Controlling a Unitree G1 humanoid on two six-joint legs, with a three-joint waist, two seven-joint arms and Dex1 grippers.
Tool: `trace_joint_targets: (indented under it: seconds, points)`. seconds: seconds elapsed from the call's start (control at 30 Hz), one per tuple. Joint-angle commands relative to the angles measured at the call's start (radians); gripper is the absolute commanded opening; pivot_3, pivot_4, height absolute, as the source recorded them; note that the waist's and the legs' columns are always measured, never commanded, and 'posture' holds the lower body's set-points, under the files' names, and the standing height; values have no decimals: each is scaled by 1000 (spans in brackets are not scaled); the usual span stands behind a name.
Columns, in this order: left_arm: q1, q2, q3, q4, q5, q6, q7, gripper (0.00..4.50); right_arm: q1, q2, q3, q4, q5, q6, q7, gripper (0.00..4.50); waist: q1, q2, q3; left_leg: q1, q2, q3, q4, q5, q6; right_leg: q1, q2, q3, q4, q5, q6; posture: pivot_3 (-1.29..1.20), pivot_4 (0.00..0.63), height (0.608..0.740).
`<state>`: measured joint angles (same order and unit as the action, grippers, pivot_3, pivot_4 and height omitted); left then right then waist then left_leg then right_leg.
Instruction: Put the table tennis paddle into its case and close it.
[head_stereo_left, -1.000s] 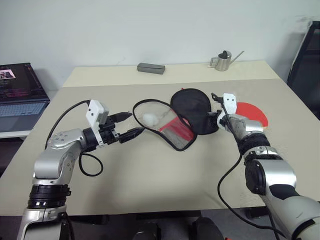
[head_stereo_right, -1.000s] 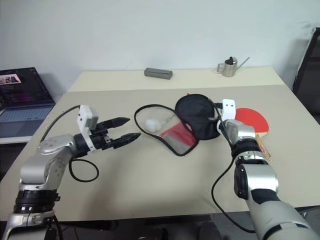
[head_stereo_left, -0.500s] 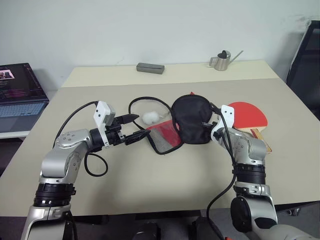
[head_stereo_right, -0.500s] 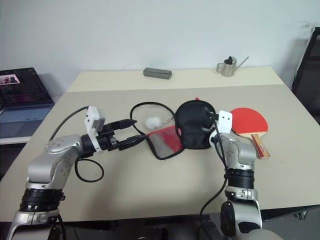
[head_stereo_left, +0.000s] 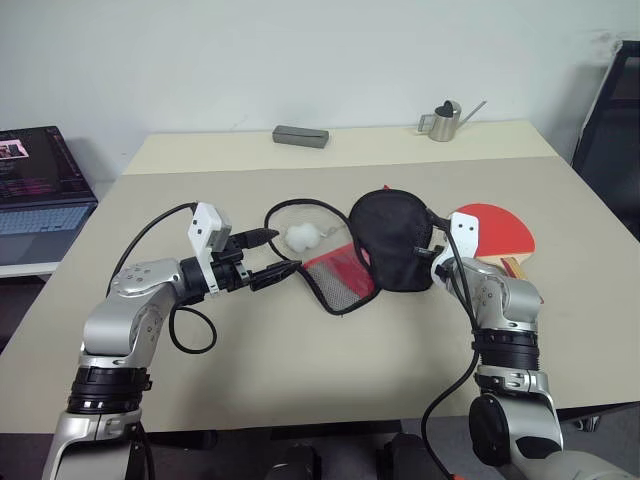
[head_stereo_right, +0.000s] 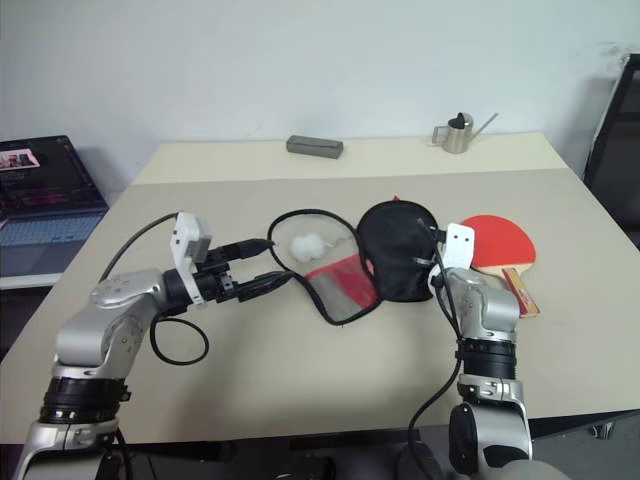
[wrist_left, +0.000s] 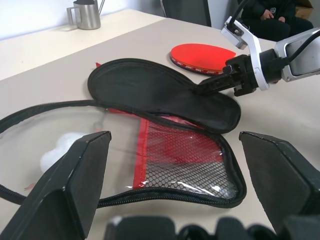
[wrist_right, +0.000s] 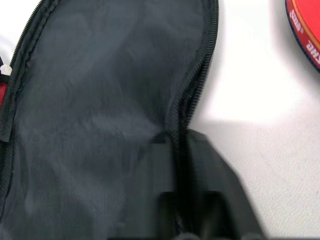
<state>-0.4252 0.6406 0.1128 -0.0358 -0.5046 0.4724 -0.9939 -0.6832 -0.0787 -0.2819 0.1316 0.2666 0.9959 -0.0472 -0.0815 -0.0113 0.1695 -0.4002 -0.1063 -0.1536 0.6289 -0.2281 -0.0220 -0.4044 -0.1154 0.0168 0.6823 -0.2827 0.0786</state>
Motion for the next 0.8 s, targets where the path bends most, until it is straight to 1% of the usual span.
trace_joint_targets:
  seconds: [0.03, 0.1, 0.2, 0.33, 0.43, 0.53, 0.57, 0.63, 0.7, 0.8]
  points:
    - [-4, 6, 6, -37, -9, -11, -5, 4500, -14, -12, 9, -18, -1, -25, 3, 1980, 0, 0, 0, 0, 0, 0, 0, 0, 0, 0, 0, 0, 0, 0, 0, 0, 150, 740]
    - [-4, 5, 4, -35, -8, -13, -6, 4500, -22, -31, 10, -23, -4, -54, 19, 2667, 1, 0, 0, 0, 0, 0, 0, 0, 0, 0, 0, 0, 0, 0, 0, 0, 150, 740]
    - [-4, 3, 3, -35, -9, -13, -5, 4500, -31, -62, -1, -67, 11, -86, 47, 2667, 2, 0, 0, 0, 0, 0, 0, 0, 0, 0, 0, 0, 0, 0, 0, 0, 150, 740]
    - [-7, 0, 1, -34, -12, -13, -5, 4500, -27, -106, -12, -141, 44, -69, 85, 2667, 1, 0, 0, 0, 0, 0, 0, 0, 0, 0, 0, 0, 0, 0, 0, 0, 150, 740]
    - [-18, -2, -5, -27, -12, -15, -9, 4500, -12, -131, -14, -189, 64, -56, 110, 3241, 1, 0, 0, 0, 0, 0, 0, 0, 0, 0, 0, 0, 0, 0, 0, 0, 150, 740]
    - [-32, -6, -14, -29, -15, -12, -15, 4500, 19, -183, 24, -240, 65, -79, 179, 4245, 4, 0, 0, 0, 0, 0, 0, 0, 0, 0, 0, 0, 0, 0, 0, 0, 150, 740]
    - [-38, -8, -24, -38, -16, -12, -20, 4500, 40, -208, 32, -264, 74, -83, 215, 4486, 6, 0, 0, 0, 0, 0, 0, 0, 0, 0, 0, 0, -1, 0, 0, 0, 150, 740]
    - [-56, -17, -48, -70, -13, -14, -21, 4500, 94, -267, 32, -298, 87, -95, 279, 4486, 15, 0, 0, -1, 0, 0, 0, 0, 0, 0, 0, -1, -1, 0, 0, 0, 150, 740]
    - [-75, -27, -71, -97, -5, -13, -13, 4500, 138, -313, 10, -310, 97, -101, 310, 4486, 26, 0, 0, -1, 0, 0, 0, 0, 0, 1, 0, -1, -2, 0, 0, 0, 150, 740]
    - [-102, -38, -100, -120, 13, -16, -2, 4500, 195, -368, -16, -317, 82, -122, 323, 4486, 29, 0, 0, -1, 0, 2, 0, 0, 0, 1, -1, 0, -2, 0, 0, 0, 150, 740]
